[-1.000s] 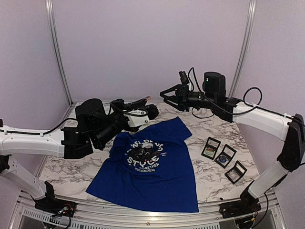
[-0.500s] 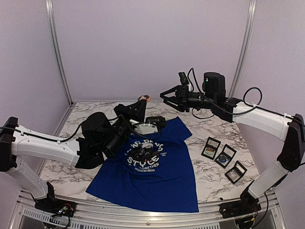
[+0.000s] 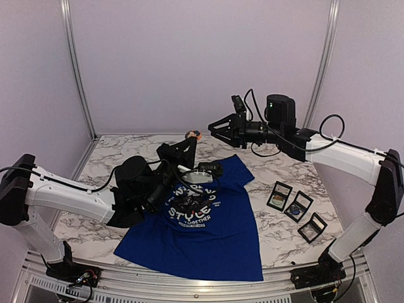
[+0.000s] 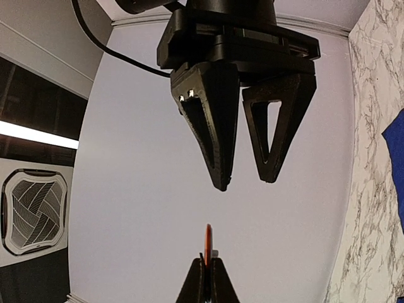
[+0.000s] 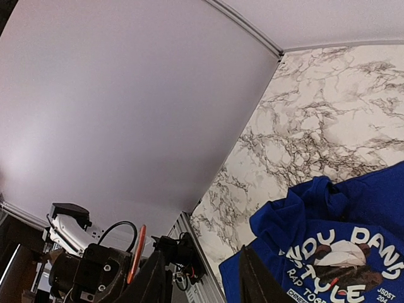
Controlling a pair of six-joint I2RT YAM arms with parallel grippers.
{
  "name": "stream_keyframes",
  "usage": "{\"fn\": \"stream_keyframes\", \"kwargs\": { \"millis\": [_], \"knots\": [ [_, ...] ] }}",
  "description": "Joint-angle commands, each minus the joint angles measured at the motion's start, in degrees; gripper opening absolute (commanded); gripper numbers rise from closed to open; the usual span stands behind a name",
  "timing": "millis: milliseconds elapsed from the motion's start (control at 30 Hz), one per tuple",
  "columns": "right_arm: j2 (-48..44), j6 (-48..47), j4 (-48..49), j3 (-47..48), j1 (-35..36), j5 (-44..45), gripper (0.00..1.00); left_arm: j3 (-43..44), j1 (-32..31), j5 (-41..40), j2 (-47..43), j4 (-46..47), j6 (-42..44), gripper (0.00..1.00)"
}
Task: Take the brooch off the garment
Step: Pass from the left arm to the right
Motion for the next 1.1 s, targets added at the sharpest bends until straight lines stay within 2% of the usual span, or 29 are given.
{"fn": "stream_keyframes", "kwargs": {
  "millis": [0,433,1067],
  "knots": [
    [-1.46,0.65,0.65,2.16,1.65,-1.48,0.36,0.16,-0.32,-1.28,0.91,1.86,-0.28,0.00],
    [-2.86,2.39,1.54,1.88,4.45,-2.79,0.29,0.76,0.28,-0.81,2.00,0.97,-1.40,0.00],
    [-0.17,2.78,0.72,2.38,5.21,-3.39,0.18,1.52,0.75,-1.33,2.62,1.91,-2.11,0.00]
  ]
}}
